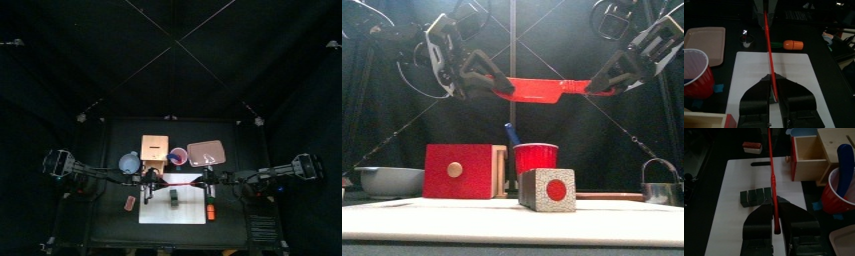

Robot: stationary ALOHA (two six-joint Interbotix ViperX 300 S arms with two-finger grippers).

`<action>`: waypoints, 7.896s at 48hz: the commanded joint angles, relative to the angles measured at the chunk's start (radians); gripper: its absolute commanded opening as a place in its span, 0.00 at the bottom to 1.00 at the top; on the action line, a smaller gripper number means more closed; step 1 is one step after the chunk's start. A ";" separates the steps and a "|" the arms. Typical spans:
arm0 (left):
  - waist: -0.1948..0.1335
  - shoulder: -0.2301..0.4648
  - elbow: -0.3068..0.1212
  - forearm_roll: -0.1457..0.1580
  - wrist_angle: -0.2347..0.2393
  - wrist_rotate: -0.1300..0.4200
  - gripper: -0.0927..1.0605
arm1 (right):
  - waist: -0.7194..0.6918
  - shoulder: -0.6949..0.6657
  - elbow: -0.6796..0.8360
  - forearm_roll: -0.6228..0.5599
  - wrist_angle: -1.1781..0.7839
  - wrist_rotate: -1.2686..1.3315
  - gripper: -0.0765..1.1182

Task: Place sushi on board then cut the sushi with the knife then place the pieces on the plate
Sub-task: Cut the sushi into 4 pieces

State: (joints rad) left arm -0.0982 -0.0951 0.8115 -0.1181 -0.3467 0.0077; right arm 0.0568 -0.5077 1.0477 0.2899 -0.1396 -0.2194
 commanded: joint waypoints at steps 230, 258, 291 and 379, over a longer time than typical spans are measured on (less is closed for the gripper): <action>-0.121 0.187 -0.130 0.041 0.218 -0.003 0.40 | 0.020 0.305 -0.184 -0.181 0.262 -0.005 0.42; -0.118 0.189 -0.138 0.043 0.221 -0.005 0.40 | 0.020 0.301 -0.175 -0.152 0.264 -0.003 0.42; -0.124 0.215 -0.149 0.038 0.222 -0.006 0.39 | 0.020 0.301 -0.158 -0.143 0.288 -0.003 0.42; -0.112 0.163 -0.167 0.038 0.284 -0.003 0.39 | 0.018 0.256 -0.210 -0.172 0.311 -0.003 0.42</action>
State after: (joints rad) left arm -0.1933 0.1089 0.6673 -0.0844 -0.0552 -0.0015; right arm 0.0675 -0.1825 0.8529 0.1135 0.1749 -0.2178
